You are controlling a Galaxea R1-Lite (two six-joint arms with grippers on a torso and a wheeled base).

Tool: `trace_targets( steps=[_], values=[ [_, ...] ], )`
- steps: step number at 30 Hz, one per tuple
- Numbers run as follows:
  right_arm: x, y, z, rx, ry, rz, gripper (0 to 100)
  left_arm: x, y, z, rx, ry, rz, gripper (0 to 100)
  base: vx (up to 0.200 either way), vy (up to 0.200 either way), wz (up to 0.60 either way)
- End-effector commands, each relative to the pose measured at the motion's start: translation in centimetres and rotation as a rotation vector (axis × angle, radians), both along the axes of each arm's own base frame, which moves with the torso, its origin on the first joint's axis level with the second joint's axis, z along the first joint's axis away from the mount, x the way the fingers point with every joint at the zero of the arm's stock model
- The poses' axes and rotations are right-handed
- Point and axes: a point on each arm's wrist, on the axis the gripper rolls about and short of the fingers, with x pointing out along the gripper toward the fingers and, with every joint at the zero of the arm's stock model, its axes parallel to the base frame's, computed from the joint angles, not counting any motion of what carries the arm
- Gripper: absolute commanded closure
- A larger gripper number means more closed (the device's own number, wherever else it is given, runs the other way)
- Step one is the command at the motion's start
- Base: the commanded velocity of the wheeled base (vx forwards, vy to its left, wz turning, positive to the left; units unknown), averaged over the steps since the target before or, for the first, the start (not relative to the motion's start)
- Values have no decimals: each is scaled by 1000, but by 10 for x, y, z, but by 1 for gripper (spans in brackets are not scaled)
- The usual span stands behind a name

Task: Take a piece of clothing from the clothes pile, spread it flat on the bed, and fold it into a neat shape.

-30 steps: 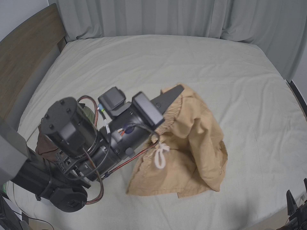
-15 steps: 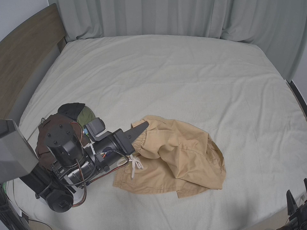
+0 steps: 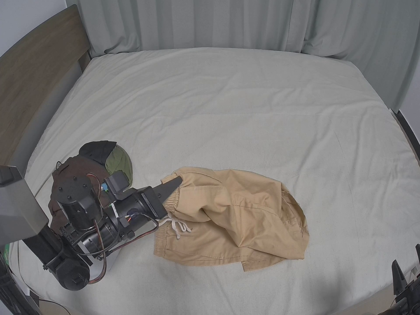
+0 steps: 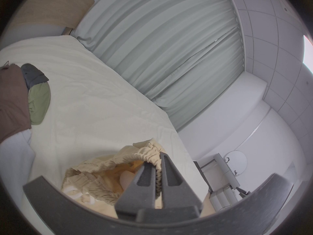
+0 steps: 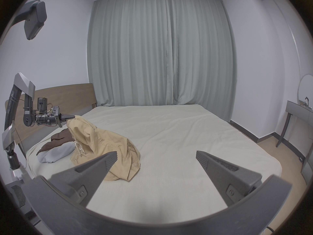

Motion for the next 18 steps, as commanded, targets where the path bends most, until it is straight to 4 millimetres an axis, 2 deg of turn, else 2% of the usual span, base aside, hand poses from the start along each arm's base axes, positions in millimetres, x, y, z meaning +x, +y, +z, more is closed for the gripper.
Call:
trace_targets(
  steps=[1,6,11,18],
  values=[
    [0,0,-5,0,1,1,0,7,14,-6,71,-23,51,100,0,0,0],
    [0,0,-5,-3,1,2,0,20,29,-17,192,-67,110,100,0,0,0],
    [0,0,-5,-6,1,2,0,21,33,-21,226,-72,121,100,0,0,0],
    [0,0,-5,-8,1,2,0,17,44,-36,323,-59,90,100,0,0,0]
  ],
)
